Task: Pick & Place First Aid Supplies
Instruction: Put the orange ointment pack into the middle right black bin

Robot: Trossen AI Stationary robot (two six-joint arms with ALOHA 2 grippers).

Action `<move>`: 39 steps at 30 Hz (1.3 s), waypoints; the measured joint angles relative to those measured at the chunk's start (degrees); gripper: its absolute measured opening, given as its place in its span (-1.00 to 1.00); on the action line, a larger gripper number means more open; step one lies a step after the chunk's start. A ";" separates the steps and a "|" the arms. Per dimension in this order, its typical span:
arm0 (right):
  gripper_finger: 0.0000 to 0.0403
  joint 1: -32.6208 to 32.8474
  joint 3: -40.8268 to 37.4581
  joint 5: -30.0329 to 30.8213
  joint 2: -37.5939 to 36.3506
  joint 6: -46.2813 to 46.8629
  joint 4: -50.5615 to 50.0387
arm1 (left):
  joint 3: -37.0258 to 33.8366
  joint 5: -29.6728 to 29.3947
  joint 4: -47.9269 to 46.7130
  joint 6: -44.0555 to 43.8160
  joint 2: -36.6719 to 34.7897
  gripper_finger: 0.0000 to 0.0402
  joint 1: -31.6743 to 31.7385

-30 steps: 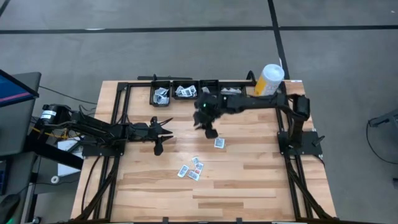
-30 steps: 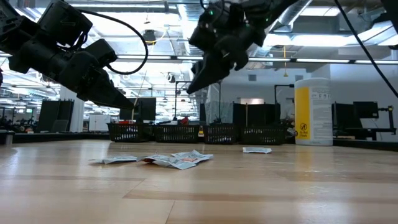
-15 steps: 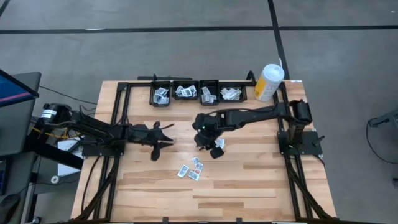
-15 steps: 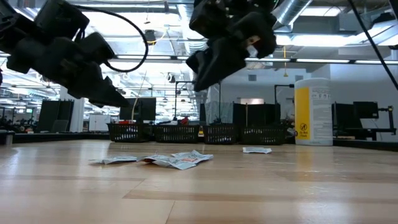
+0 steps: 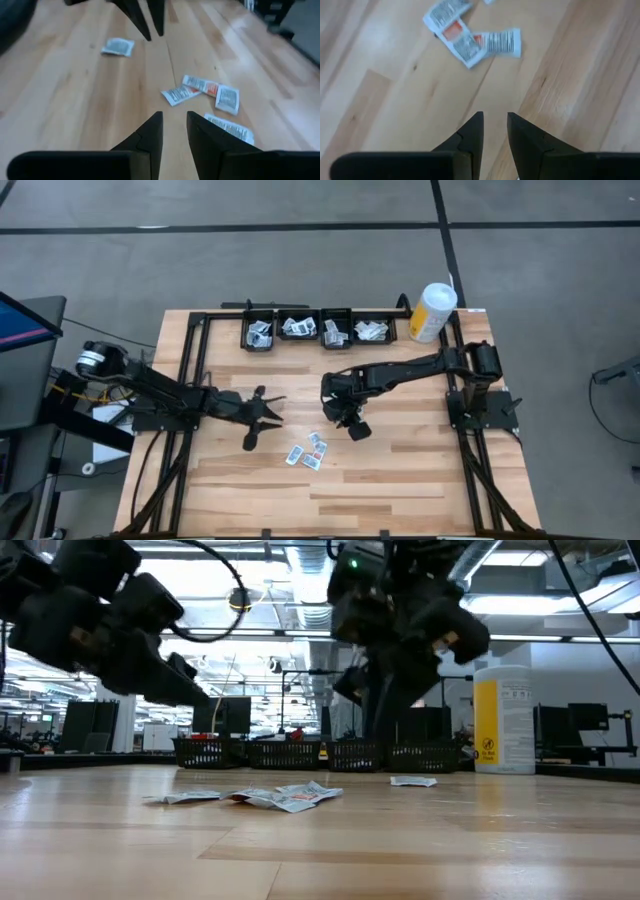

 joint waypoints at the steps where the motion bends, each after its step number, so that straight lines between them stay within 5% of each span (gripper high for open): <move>1: -0.60 0.00 -1.16 0.02 0.00 0.42 1.20 | 1.01 0.03 0.02 0.73 2.17 -0.56 -0.27; 13: -0.60 0.88 -6.94 0.01 0.01 4.24 10.12 | 12.20 5.20 0.08 10.89 24.42 -0.56 -1.48; 28: -0.60 1.55 -6.89 0.03 0.01 4.24 11.39 | 13.23 12.98 0.86 8.38 25.04 -0.56 -1.68; 39: -0.60 3.12 -6.89 0.03 0.01 4.21 11.39 | 13.96 11.60 0.83 13.79 25.04 -0.33 -7.56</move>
